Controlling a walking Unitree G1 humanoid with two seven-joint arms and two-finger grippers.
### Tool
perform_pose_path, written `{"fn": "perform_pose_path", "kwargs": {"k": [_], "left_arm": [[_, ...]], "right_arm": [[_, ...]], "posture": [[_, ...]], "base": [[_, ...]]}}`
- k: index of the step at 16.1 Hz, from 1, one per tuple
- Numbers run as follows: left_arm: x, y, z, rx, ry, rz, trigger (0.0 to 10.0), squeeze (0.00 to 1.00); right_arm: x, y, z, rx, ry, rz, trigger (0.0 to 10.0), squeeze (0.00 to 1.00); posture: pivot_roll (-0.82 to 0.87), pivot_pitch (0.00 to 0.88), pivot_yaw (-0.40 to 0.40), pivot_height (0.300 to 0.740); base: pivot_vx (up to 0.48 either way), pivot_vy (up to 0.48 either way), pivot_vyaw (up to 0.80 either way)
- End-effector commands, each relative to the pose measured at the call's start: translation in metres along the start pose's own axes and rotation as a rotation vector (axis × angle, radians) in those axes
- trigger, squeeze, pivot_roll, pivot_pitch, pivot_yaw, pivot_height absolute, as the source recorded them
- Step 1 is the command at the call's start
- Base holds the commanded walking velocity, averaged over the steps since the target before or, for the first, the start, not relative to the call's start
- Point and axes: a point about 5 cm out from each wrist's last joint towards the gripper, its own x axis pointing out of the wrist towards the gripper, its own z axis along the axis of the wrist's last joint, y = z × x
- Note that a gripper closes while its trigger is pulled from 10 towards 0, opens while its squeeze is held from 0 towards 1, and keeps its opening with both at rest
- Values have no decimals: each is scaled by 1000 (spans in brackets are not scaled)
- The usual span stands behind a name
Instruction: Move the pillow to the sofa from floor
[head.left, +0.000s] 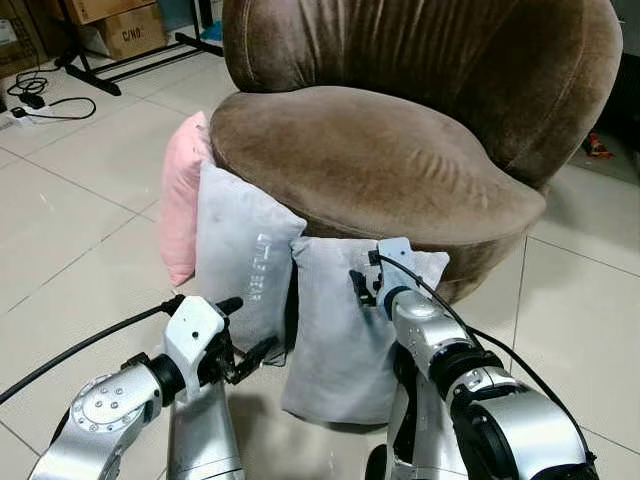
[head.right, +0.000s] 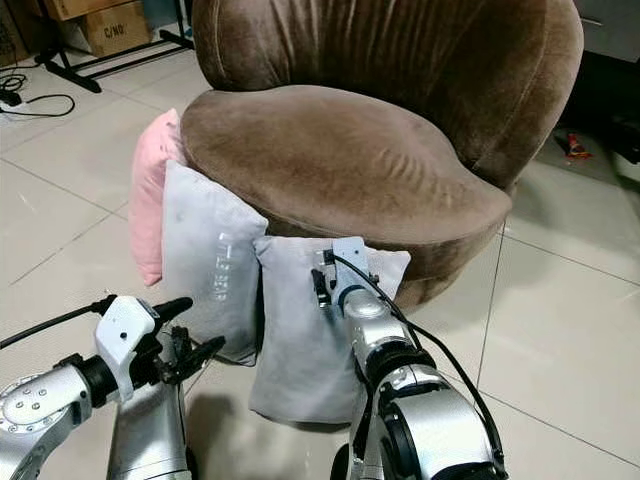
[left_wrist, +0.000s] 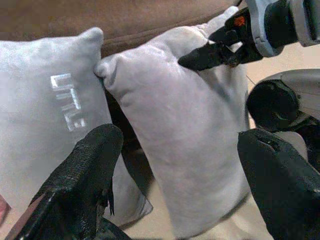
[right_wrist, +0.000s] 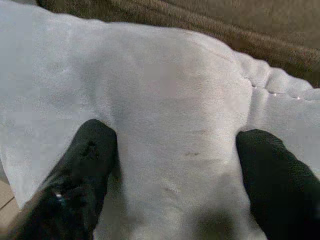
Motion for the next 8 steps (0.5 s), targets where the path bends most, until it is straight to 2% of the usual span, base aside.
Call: {"fn": "perform_pose_path", "kwargs": {"k": [1, 8], "left_arm": [[-1, -3, 3, 8, 2, -26, 10000, 0], [0, -3, 3, 10, 11, -37, 10000, 0]], "right_arm": [[0, 0, -6, 4, 34, -1, 0, 0], [0, 3, -6, -17, 32, 26, 0, 0]], "posture": [[140, 57, -64, 378], [145, 50, -69, 378]], "base": [[0, 0, 0], [0, 0, 0]]}}
